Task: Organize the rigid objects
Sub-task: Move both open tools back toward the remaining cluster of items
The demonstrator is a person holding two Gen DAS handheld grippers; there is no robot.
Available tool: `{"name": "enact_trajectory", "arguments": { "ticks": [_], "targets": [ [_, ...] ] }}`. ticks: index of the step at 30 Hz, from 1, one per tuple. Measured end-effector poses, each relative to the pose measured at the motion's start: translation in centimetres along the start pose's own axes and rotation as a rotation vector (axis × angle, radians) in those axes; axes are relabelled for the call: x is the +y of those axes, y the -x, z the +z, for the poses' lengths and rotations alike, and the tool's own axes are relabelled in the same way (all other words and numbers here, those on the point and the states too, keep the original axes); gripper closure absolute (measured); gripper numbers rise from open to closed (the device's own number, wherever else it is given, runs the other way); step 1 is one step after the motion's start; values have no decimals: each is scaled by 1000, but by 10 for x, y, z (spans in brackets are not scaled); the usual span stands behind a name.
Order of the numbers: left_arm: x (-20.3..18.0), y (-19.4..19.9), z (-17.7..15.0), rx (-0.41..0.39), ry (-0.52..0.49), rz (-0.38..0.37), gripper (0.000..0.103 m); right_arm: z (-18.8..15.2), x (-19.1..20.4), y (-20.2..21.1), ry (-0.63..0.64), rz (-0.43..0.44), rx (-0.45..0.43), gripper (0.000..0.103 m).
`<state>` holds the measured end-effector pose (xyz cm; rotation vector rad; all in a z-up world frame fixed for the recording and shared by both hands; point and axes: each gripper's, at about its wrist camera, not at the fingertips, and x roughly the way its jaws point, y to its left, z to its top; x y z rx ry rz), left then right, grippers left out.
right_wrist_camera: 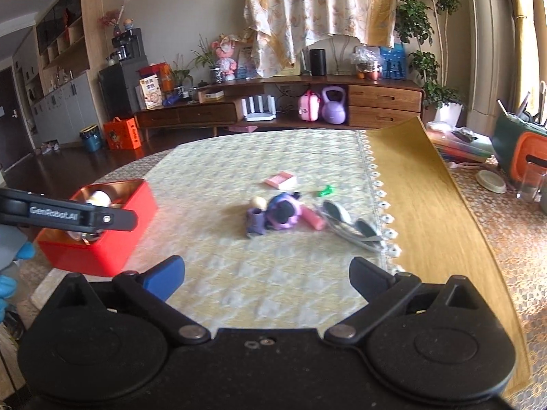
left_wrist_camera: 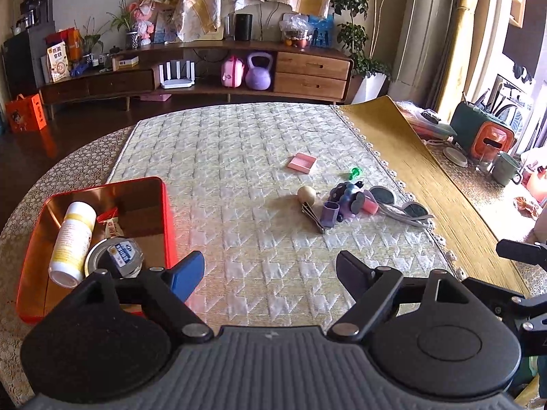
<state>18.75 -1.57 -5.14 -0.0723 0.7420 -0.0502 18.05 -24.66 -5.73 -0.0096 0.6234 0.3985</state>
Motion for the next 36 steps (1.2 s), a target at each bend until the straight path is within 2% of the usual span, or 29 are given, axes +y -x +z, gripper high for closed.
{"name": "enact_trajectory", "arguments": {
  "ticks": [8, 16, 21, 32, 36],
  "targets": [
    [-28, -27, 6, -5, -26, -17, 19, 3, -45, -25, 22, -47, 51, 0],
    [-47, -69, 10, 18, -74, -37, 19, 9, -72, -57, 71, -33, 86, 1],
    [-55, -98, 15, 25, -85, -11, 19, 13, -84, -80, 88, -37, 107, 1],
    [-62, -143, 23, 10, -106, -7, 19, 11, -101, -123, 121, -35, 139, 8],
    [-62, -153, 24, 10, -109, -9, 19, 13, -107, -135, 123, -37, 149, 18]
  ]
}}
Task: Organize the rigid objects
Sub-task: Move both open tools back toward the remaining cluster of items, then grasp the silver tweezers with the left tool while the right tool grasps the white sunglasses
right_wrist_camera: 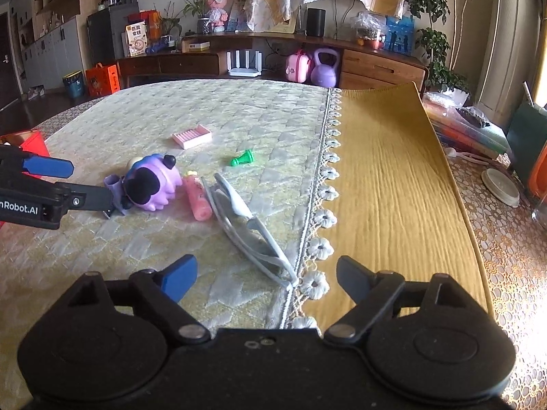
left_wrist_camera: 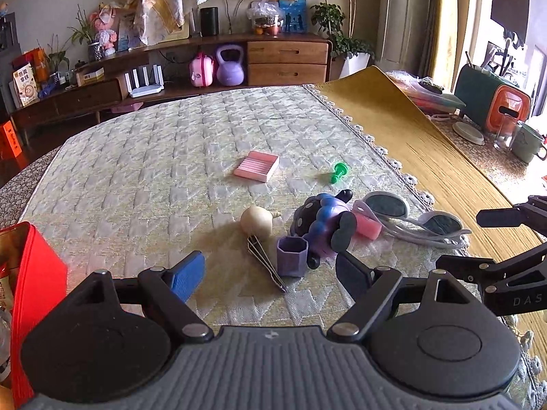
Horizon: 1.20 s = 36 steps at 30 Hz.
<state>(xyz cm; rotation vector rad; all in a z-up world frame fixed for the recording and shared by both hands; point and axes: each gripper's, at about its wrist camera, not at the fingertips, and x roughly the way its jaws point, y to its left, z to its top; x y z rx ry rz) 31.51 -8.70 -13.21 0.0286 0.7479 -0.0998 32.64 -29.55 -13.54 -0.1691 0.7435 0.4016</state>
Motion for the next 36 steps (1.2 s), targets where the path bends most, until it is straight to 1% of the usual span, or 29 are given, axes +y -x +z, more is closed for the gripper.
{"name": "enact_trajectory", "arguments": {
  "ticks": [1, 3, 5, 8, 9, 10, 11, 16, 18, 20, 22, 23, 25, 26, 28, 29, 30, 33, 36],
  "targets": [
    [0, -2, 0, -1, 0, -1, 19, 1, -1, -3, 1, 5, 4, 20],
    [1, -5, 1, -4, 3, -3, 24, 1, -1, -7, 8, 6, 5, 21],
    [3, -8, 1, -1, 8, -7, 35, 2, 0, -10, 14, 17, 5, 24],
    [6, -11, 1, -7, 18, -1, 40, 4, 2, -13, 22, 18, -1, 25],
    [7, -11, 1, -11, 18, -4, 43, 4, 3, -14, 24, 18, -1, 26],
    [6, -11, 0, -12, 14, -6, 48, 5, 3, -16, 26, 19, 0, 28],
    [6, -12, 0, -12, 8, -10, 50, 5, 4, -17, 29, 22, 3, 29],
    [4, -14, 1, -25, -6, -35, 51, 6, 5, -23, 37, 30, 11, 37],
    [4, -16, 2, -28, -11, -51, 57, 7, 6, -24, 39, 30, 8, 39],
    [4, -17, 3, -24, -18, -62, 68, 7, 7, -25, 41, 40, 8, 44],
    [4, -19, 3, -21, -16, -71, 74, 7, 9, -24, 45, 43, 7, 49],
    [4, -20, 3, -19, -14, -79, 80, 7, 11, -24, 47, 45, 6, 51],
    [5, -21, 3, -13, -13, -89, 85, 6, 12, -23, 53, 52, 4, 59],
    [6, -22, 3, -13, -12, -94, 88, 6, 13, -22, 54, 54, 3, 61],
    [7, -23, 3, -9, -7, -105, 91, 6, 16, -21, 55, 53, 1, 71],
    [7, -23, 3, -8, -4, -104, 91, 6, 17, -20, 54, 51, 1, 74],
    [7, -23, 4, -6, -2, -103, 92, 6, 18, -20, 51, 45, 0, 79],
    [11, -23, 4, 6, 18, -104, 94, 6, 21, -17, 26, 29, 2, 80],
    [15, -21, 1, 20, 32, -108, 94, 1, 22, -11, -22, 35, 7, 80]
  ]
}}
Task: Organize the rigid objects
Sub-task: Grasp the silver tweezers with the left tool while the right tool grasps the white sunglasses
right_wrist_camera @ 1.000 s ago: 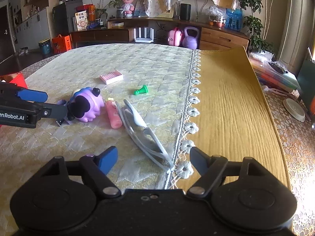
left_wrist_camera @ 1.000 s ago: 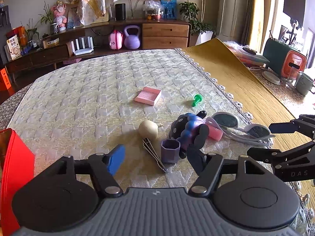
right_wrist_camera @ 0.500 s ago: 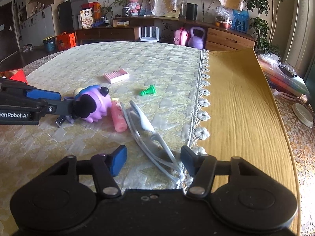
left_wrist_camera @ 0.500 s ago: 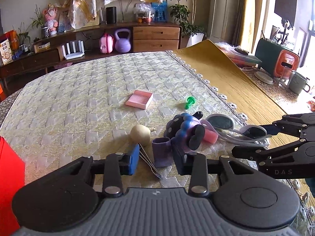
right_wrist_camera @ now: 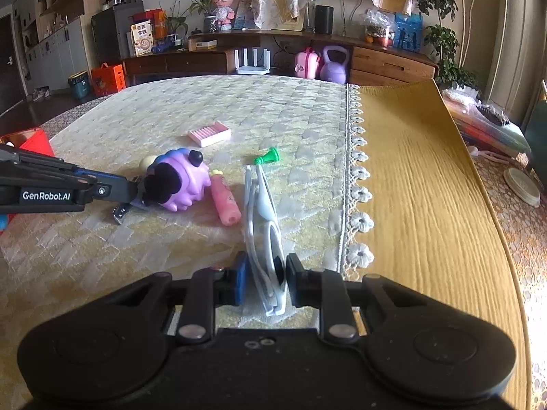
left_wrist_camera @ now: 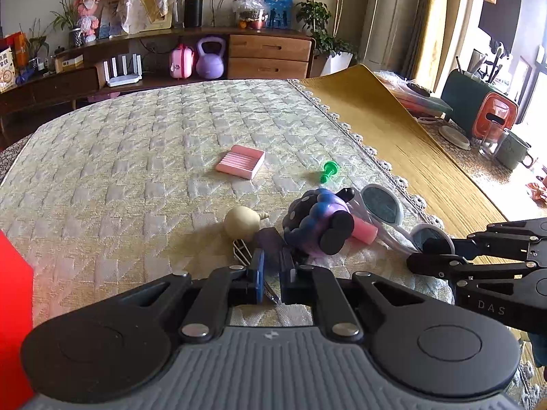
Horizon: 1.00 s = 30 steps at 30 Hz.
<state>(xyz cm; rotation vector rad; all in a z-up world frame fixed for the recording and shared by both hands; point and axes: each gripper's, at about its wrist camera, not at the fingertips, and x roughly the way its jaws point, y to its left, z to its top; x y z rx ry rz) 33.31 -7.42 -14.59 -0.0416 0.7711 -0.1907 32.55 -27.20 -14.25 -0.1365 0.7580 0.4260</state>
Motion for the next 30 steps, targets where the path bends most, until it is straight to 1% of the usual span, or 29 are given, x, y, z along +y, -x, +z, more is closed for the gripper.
{"name": "enact_trajectory", "arguments": {
  "ticks": [10, 12, 17, 19, 23, 25, 27, 29, 30],
  "targets": [
    [0, 10, -15, 30, -7, -20, 93, -15, 8, 12, -56, 10, -11, 78],
    [-1, 8, -17, 49, -5, -15, 91, -15, 8, 12, -58, 10, -10, 78],
    [-4, 4, -16, 53, -7, 6, 75, -14, 11, 12, -49, 9, -3, 78],
    [-6, 1, -15, 52, -13, 20, 75, -13, 12, 11, -45, 6, -1, 77],
    [1, -5, -10, 46, 8, 28, 75, -10, 12, 7, -40, 4, -1, 75],
    [2, -7, -8, 49, 0, 35, 77, -8, 13, 5, -35, 2, -1, 75],
    [2, -7, -8, 48, -12, 43, 82, -7, 15, 3, -32, -2, -2, 74],
    [2, -6, -9, 46, -13, 58, 92, -6, 16, 2, -31, -6, -3, 74],
    [4, -6, -9, 47, -5, 60, 93, -6, 17, 2, -30, -10, -4, 76]
  ]
}}
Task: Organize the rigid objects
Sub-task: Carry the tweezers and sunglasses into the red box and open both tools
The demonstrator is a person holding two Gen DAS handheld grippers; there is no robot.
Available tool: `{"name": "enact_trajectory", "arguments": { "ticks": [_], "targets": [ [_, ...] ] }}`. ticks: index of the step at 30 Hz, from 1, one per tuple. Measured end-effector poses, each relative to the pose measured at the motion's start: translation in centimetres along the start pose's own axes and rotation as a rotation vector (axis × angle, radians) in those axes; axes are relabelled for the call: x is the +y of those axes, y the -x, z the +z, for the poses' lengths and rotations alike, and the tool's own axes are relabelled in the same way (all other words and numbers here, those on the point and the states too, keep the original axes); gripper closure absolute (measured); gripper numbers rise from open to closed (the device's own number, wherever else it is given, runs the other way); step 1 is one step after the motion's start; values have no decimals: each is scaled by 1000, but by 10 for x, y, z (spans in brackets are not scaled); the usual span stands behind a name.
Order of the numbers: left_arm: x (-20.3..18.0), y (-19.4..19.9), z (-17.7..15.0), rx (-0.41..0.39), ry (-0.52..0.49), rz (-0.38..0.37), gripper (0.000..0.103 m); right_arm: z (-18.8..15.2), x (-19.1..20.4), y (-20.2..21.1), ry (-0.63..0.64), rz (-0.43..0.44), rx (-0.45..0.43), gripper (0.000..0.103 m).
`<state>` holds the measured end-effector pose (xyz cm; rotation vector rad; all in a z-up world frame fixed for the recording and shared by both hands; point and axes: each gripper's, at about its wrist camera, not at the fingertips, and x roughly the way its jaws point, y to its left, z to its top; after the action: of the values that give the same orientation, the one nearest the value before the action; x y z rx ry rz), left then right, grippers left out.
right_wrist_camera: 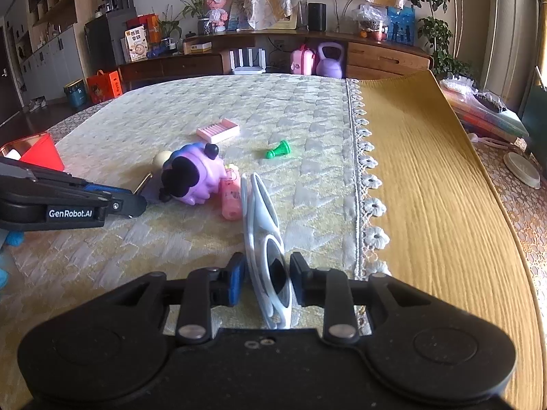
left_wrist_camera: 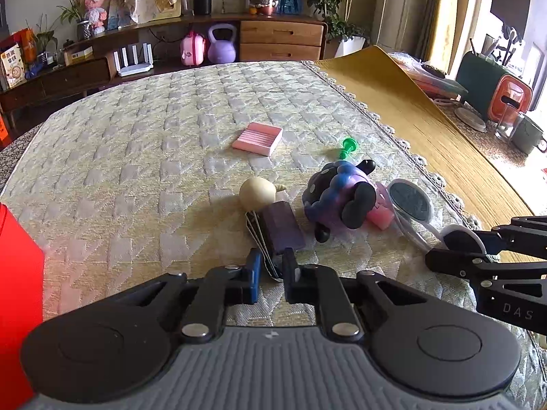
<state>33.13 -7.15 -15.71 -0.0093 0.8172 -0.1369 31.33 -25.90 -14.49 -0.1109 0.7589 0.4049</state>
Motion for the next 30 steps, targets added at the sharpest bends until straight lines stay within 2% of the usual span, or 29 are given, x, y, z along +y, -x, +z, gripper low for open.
{"name": "enact_trajectory", "arguments": {
  "ticks": [2, 14, 20, 30],
  "targets": [
    [3, 1, 0, 3, 19, 8, 98, -1, 1, 1, -5, -3, -6, 79],
    [25, 35, -17, 36, 111, -8, 98, -15, 15, 36, -151, 40, -37, 82],
    [40, 60, -32, 63, 168, -13, 98, -20, 35, 60, -171, 61, -46, 83],
    [60, 116, -46, 18, 215, -23, 98, -9, 76, 96, -138, 102, -89, 83]
  ]
}}
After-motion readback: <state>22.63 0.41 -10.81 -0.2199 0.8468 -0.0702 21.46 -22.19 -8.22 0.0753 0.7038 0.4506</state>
